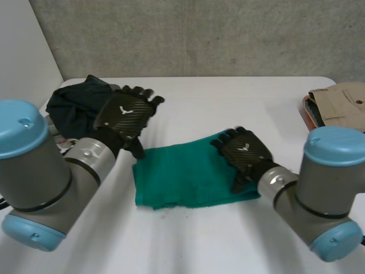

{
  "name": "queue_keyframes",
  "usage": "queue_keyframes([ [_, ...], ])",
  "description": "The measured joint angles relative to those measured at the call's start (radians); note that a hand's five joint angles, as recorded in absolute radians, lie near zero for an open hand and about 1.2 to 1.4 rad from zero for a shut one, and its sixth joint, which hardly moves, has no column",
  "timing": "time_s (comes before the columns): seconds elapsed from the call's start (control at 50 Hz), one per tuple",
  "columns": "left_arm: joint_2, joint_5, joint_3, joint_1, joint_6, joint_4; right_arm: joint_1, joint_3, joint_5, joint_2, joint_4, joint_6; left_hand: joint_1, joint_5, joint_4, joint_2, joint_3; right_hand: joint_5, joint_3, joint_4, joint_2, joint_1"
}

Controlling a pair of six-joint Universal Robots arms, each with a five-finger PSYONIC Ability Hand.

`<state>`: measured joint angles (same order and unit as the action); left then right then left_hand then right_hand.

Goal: Fold the laundry.

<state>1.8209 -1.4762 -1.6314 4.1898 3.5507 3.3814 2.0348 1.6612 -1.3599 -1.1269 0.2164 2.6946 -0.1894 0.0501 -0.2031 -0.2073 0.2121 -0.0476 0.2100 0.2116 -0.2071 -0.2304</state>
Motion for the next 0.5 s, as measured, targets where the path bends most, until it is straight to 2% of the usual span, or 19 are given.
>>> queue_keyframes([
  [0.02,0.012,-0.001,0.008,-0.014,0.000,0.000,-0.027,0.009,-0.002,0.007,-0.015,0.003,0.000,0.000,0.000,0.000,0.000,-0.005,0.010,0.006,-0.010,-0.007],
  [0.08,0.028,-0.003,0.016,-0.034,0.001,-0.002,-0.079,0.024,-0.007,0.033,-0.034,-0.044,0.000,0.000,0.000,0.000,0.000,-0.499,0.523,0.520,-0.538,-0.517],
  [0.1,0.031,-0.004,0.016,-0.038,0.001,-0.002,-0.090,0.026,-0.009,0.039,-0.036,-0.065,0.000,0.000,0.000,0.000,0.000,-0.581,0.586,0.582,-0.626,-0.606],
  [0.12,0.034,-0.004,0.015,-0.043,0.001,-0.004,-0.110,0.029,-0.015,0.050,-0.036,-0.112,0.000,0.000,0.000,0.000,0.000,-0.818,0.827,0.824,-0.850,-0.833],
  [0.16,0.036,-0.005,0.011,-0.048,0.002,-0.006,-0.134,0.030,-0.030,0.062,-0.030,-0.192,0.000,0.000,0.000,0.000,0.000,-0.931,0.954,0.956,-0.966,-0.890],
  [0.26,0.027,-0.005,-0.001,-0.049,0.004,-0.011,-0.134,0.012,-0.068,0.055,0.007,-0.312,0.000,0.000,0.000,0.000,0.000,-0.937,0.977,0.985,-0.972,-0.890],
  [0.36,0.000,-0.007,-0.013,-0.038,0.005,-0.013,-0.025,-0.020,-0.061,0.012,0.060,-0.351,0.000,0.000,0.000,0.000,0.000,-0.942,0.978,0.986,-0.972,-0.890],
  [0.44,-0.030,-0.008,-0.025,-0.012,0.005,-0.013,0.116,-0.031,0.008,-0.004,0.122,-0.357,0.000,0.000,0.000,0.000,0.000,-0.943,0.978,0.986,-0.972,-0.890],
  [0.5,-0.050,-0.013,-0.037,0.015,0.001,-0.013,0.235,-0.025,0.103,0.019,0.180,-0.371,0.000,0.000,0.000,0.000,0.000,-0.943,0.978,0.986,-0.972,-0.890],
])
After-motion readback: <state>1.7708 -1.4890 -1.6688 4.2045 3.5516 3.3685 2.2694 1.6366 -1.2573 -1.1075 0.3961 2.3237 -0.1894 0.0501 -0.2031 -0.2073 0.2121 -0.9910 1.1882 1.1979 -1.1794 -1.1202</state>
